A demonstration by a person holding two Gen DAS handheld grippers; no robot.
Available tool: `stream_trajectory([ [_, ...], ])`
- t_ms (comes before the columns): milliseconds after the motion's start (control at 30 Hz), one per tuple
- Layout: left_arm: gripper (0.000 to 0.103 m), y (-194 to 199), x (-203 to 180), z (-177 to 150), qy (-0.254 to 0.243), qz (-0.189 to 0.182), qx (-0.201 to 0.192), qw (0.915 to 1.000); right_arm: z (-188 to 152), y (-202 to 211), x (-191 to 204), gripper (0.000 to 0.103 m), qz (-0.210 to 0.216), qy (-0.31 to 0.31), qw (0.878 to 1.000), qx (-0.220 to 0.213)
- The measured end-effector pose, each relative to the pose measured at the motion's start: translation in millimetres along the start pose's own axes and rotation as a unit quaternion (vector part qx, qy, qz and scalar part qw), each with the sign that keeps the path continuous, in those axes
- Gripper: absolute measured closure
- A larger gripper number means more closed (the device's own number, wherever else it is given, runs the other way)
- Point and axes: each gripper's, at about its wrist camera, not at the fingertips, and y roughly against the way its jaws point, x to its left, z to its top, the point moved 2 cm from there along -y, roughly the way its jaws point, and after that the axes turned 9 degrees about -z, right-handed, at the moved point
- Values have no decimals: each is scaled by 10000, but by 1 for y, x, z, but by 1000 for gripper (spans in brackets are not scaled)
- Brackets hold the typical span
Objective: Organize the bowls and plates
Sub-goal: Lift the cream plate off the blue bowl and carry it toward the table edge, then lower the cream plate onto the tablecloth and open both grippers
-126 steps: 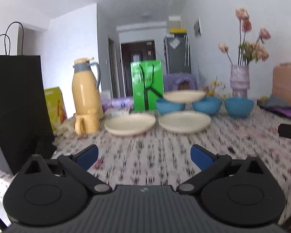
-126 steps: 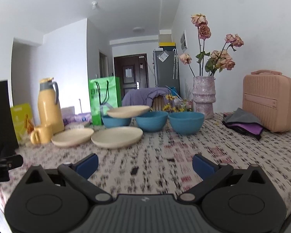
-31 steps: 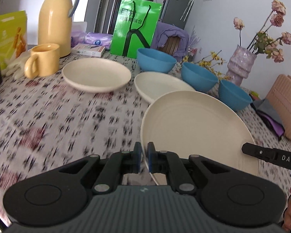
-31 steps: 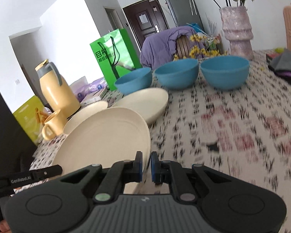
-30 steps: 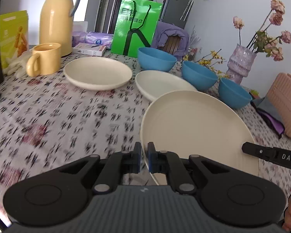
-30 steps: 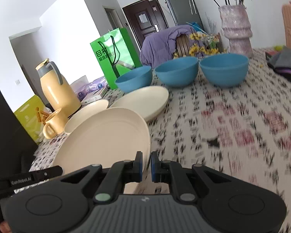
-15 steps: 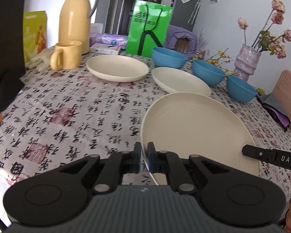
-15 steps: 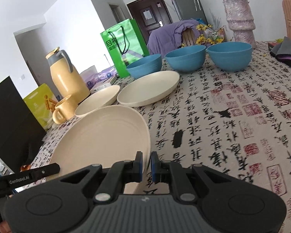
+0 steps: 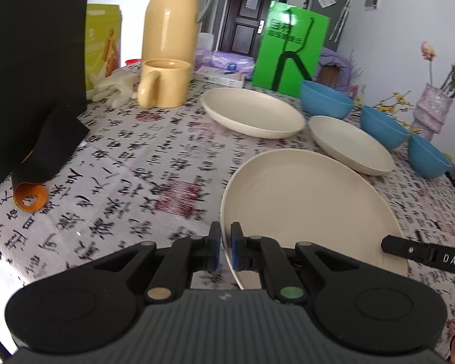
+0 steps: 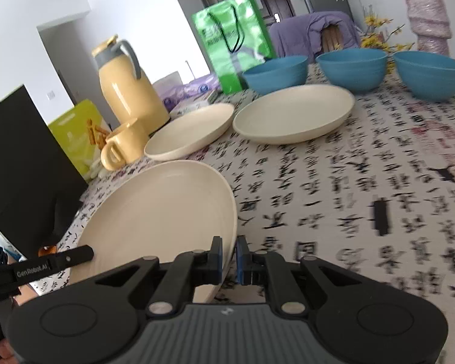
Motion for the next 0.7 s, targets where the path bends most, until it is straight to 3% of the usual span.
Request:
stream_trajectory([
  [500, 94, -26, 24, 8, 29, -135, 141, 9998, 0, -25, 20, 87, -124, 43, 9999, 82],
  [567, 88, -25, 24, 8, 9, -171, 135, 9998, -1, -24, 20, 85, -138, 29, 9999, 78],
  [633, 61, -22, 24, 9, -11, -167, 93, 9998, -2, -23, 19, 68, -178, -22, 9998, 58],
  [700, 52, -17, 23, 8, -77, -137, -44, 9999, -2, -20, 18, 58, -217, -20, 9998, 8],
])
